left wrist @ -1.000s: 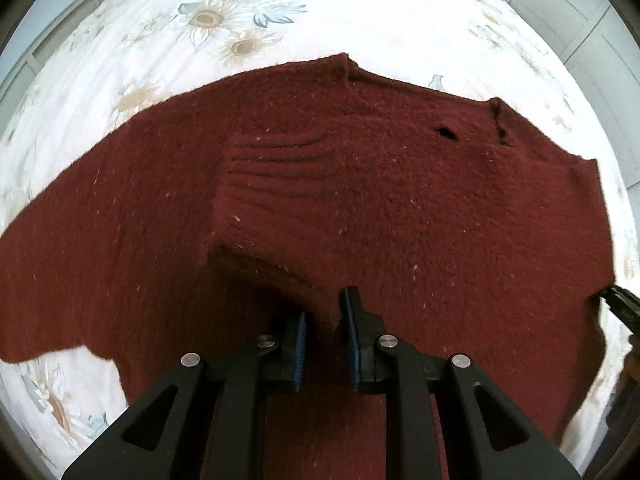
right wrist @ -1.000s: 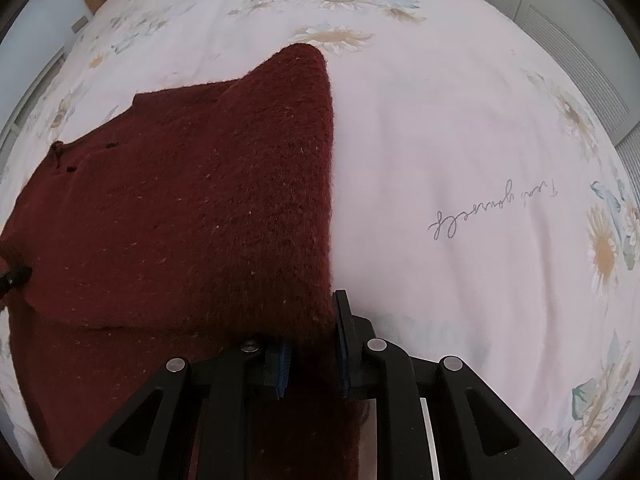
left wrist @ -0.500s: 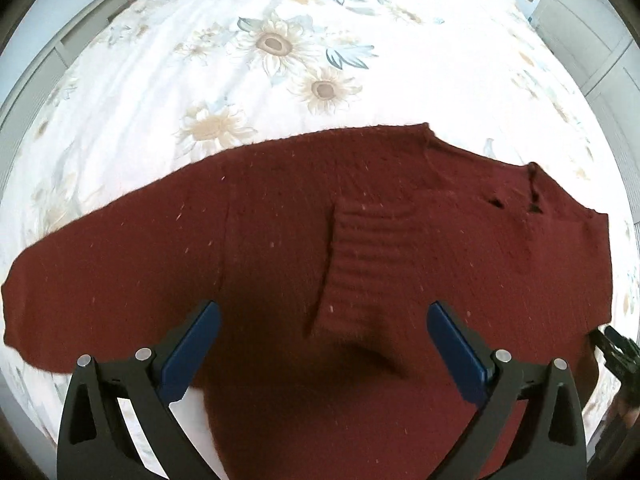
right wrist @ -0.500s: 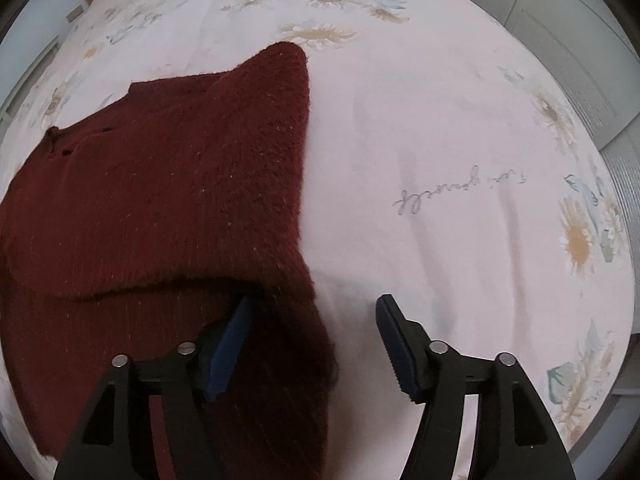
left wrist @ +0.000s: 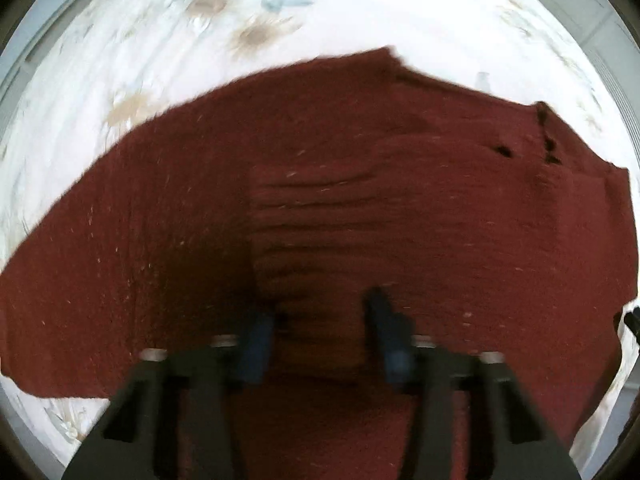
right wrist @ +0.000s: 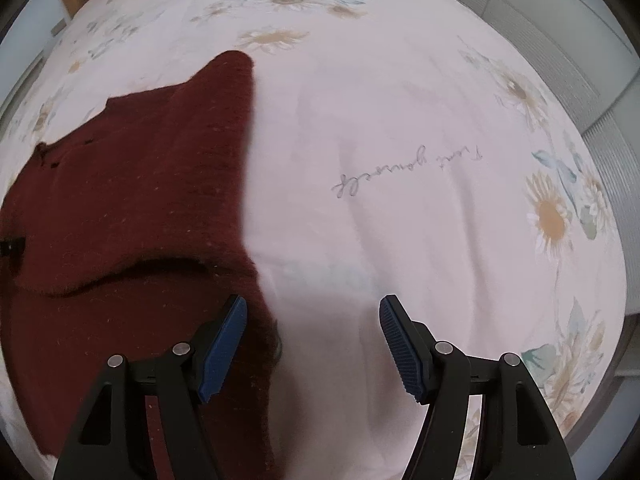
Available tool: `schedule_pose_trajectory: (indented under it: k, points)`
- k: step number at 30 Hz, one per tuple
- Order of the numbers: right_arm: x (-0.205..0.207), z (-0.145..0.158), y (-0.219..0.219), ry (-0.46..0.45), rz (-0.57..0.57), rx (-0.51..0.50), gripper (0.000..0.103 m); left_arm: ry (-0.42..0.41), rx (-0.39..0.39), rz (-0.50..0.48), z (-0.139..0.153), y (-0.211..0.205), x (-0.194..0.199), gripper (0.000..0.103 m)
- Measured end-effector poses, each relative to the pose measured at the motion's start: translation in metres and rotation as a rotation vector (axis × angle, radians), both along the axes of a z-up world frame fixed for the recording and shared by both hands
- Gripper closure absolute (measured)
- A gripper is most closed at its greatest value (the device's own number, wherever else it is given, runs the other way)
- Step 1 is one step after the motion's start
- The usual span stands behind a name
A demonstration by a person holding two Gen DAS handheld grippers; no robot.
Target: Fold small clothes
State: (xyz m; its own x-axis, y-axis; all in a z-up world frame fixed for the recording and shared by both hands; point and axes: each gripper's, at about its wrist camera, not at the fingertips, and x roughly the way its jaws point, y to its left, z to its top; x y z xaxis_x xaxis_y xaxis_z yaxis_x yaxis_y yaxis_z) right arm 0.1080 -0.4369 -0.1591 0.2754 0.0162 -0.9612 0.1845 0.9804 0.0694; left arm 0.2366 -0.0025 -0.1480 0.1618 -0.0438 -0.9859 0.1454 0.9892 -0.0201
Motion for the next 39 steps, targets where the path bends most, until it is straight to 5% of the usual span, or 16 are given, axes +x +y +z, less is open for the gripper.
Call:
schedule_pose_trajectory:
  k: [8,19,20,22,25,33,39]
  points:
    - [0.033,0.017,-0.007,-0.049,-0.016,0.092,0.025,-0.093,-0.042,-0.010,0.035,0.015,-0.032,0.081]
    - [0.091,-0.013,0.034,-0.004,0.046,0.173,0.025,-0.069,-0.023,0.037,0.018,0.030,-0.025,0.081]
    - [0.092,-0.016,0.038,-0.001,0.055,0.171,0.028,-0.068,-0.023,0.036,0.016,0.027,-0.023,0.081]
    - [0.091,-0.021,0.042,0.000,0.063,0.174,0.069,-0.074,-0.012,0.025,0.012,0.020,-0.025,0.081]
    - [0.087,-0.017,0.043,-0.023,0.058,0.178,0.084,-0.088,0.004,0.003,0.014,0.014,-0.027,0.081]
    - [0.075,-0.014,0.040,-0.049,0.045,0.109,0.087,-0.105,0.035,-0.041,0.012,-0.002,-0.031,0.080]
    - [0.077,-0.016,0.050,-0.051,0.066,0.071,0.082,-0.102,0.053,0.004,0.002,-0.011,-0.033,0.067]
